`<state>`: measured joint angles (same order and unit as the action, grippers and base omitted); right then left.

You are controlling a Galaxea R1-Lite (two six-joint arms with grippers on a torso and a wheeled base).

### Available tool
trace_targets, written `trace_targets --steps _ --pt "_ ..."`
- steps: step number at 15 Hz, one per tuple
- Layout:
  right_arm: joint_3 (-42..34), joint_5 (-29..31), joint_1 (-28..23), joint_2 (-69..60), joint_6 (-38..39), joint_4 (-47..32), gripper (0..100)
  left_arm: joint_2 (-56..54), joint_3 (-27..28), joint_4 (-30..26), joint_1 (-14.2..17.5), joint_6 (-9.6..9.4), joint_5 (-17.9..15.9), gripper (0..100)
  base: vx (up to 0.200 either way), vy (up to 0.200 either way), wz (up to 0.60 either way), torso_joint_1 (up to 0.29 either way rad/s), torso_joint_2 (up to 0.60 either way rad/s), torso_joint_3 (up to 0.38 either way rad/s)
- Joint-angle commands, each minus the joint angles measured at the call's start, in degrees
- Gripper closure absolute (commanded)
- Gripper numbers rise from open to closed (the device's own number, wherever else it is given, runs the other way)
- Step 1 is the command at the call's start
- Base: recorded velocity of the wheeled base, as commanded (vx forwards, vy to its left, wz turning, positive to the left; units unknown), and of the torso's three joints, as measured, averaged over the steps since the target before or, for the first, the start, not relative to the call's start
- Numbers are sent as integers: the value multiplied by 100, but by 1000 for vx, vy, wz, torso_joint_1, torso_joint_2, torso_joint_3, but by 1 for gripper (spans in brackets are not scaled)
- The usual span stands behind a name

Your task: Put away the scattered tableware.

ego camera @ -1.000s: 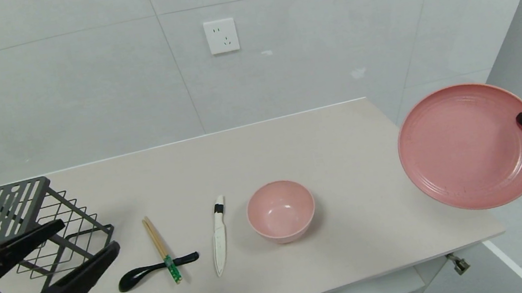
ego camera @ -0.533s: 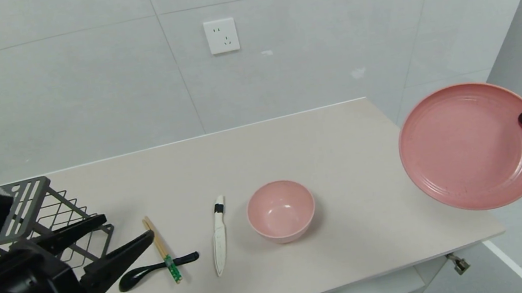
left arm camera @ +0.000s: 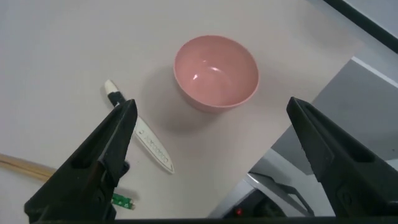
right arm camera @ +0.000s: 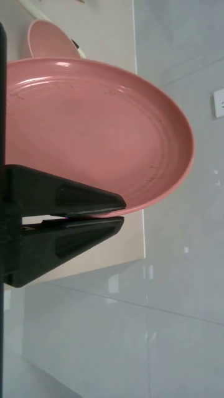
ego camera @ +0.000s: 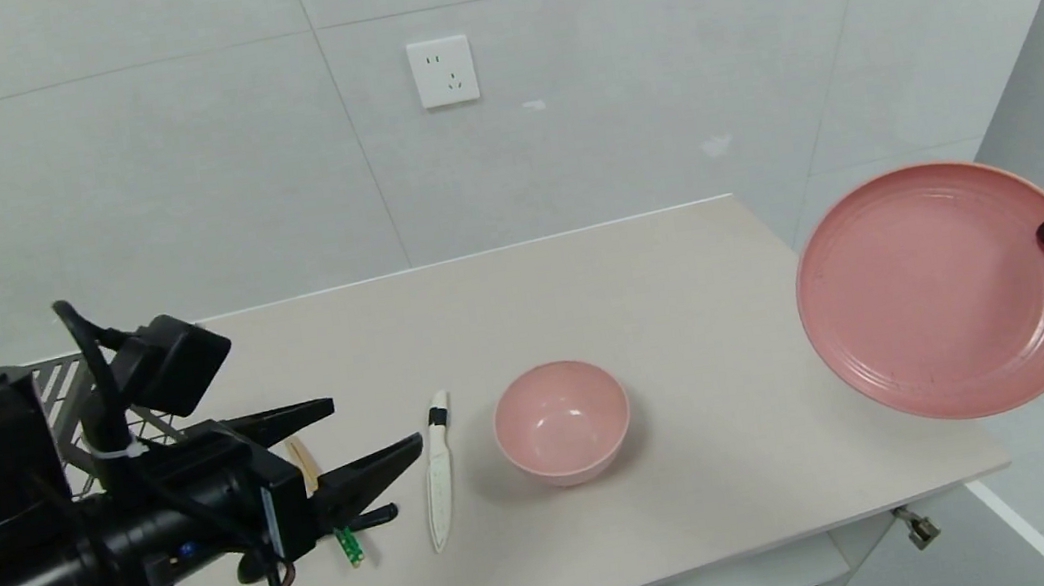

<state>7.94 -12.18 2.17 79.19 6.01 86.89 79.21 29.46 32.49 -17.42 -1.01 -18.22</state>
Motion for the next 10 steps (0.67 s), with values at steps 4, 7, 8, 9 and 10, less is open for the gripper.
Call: trace_targets --steps 4,7,8,9,10 --pt "15 -4 82 141 -3 3 100 815 297 416 -86 5 443 0 0 0 0 0 0 0" --pt "6 -13 82 132 -12 3 100 1369 297 935 -104 5 618 0 0 0 0 0 0 0" --pt "6 -4 91 132 -12 12 100 1456 297 988 -104 5 654 0 0 0 0 0 0 0" --pt "-3 -4 91 141 -12 3 100 1641 305 1128 -130 -4 662 0 0 0 0 0 0 0" --pt "-3 -4 91 141 -12 3 100 1755 323 1190 -183 5 662 0 0 0 0 0 0 0"
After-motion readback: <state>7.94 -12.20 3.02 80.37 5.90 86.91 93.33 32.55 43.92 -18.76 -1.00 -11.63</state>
